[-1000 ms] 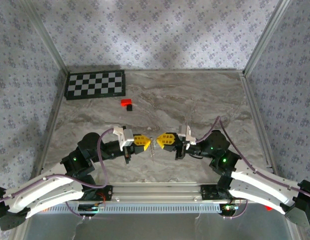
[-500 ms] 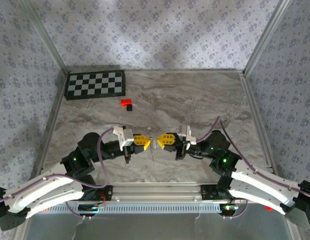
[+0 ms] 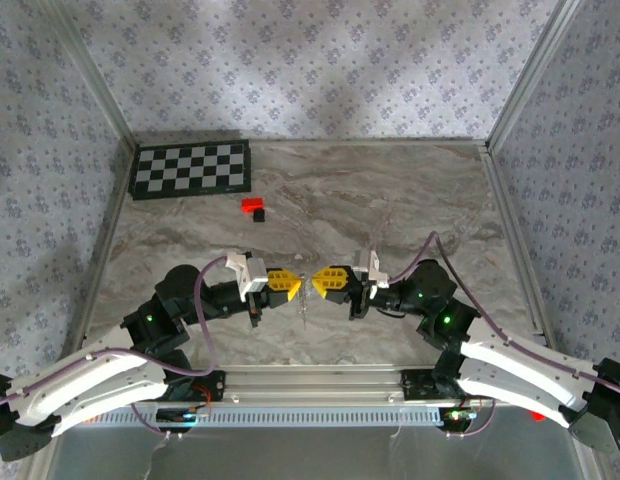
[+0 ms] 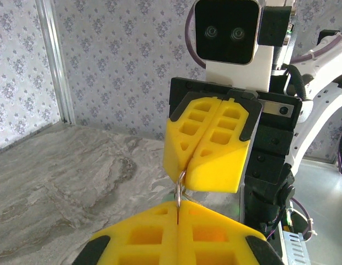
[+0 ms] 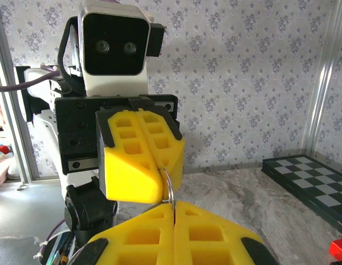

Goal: Put the keys on the keyring

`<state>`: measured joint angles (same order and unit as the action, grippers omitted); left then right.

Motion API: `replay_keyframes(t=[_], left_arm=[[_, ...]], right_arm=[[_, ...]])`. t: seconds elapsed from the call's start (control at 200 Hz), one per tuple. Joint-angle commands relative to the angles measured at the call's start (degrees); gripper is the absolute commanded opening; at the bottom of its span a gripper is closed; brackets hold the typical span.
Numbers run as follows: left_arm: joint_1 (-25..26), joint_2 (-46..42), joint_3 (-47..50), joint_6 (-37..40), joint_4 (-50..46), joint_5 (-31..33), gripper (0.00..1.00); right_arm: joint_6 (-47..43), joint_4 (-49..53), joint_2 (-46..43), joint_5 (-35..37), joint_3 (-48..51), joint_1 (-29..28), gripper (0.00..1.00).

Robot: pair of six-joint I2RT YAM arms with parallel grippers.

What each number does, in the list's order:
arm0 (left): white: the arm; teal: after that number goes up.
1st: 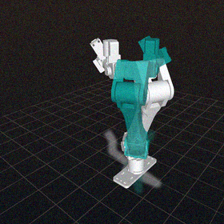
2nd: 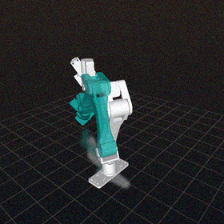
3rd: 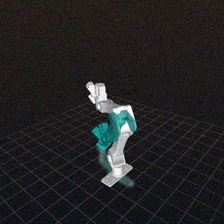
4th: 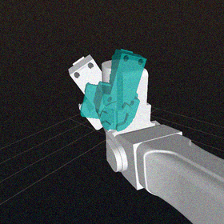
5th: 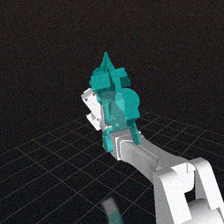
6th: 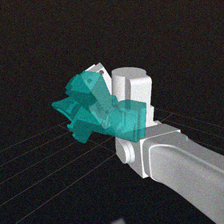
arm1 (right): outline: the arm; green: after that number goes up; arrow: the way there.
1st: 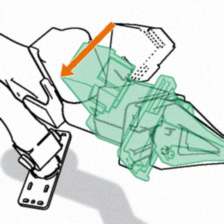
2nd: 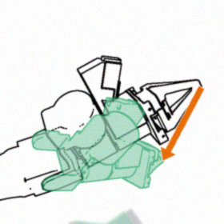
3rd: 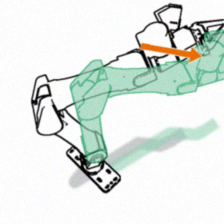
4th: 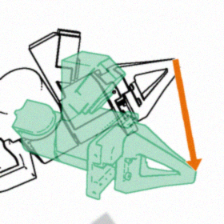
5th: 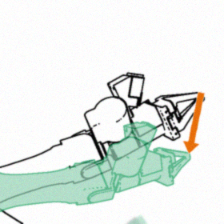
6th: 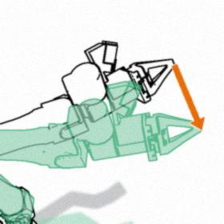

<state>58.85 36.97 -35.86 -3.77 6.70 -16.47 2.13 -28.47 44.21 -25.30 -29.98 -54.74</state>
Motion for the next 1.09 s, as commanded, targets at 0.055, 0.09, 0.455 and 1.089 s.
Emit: replay_keyframes(t=[0.055,0.09,0.455,1.089], left_arm=[[-0.3,0.0,-2.4,-0.5,3.7,0.0,0.00],[-0.3,0.1,-2.4,-0.5,3.7,0.1,0.00],[-0.3,-0.2,-2.6,-0.4,3.1,0.6,0.00],[-0.3,-0.2,-2.4,-0.4,3.4,0.0,0.00]], right_arm=[[0.8,0.1,-0.3,-1.1,-1.3,0.0,0.00],[0.9,-0.1,-0.3,-1.0,-1.2,0.0,0.00],[1.6,-1.0,-1.0,-0.4,0.0,0.0,0.00],[2.3,-2.4,-2.0,1.0,1.0,0.1,0.00]])
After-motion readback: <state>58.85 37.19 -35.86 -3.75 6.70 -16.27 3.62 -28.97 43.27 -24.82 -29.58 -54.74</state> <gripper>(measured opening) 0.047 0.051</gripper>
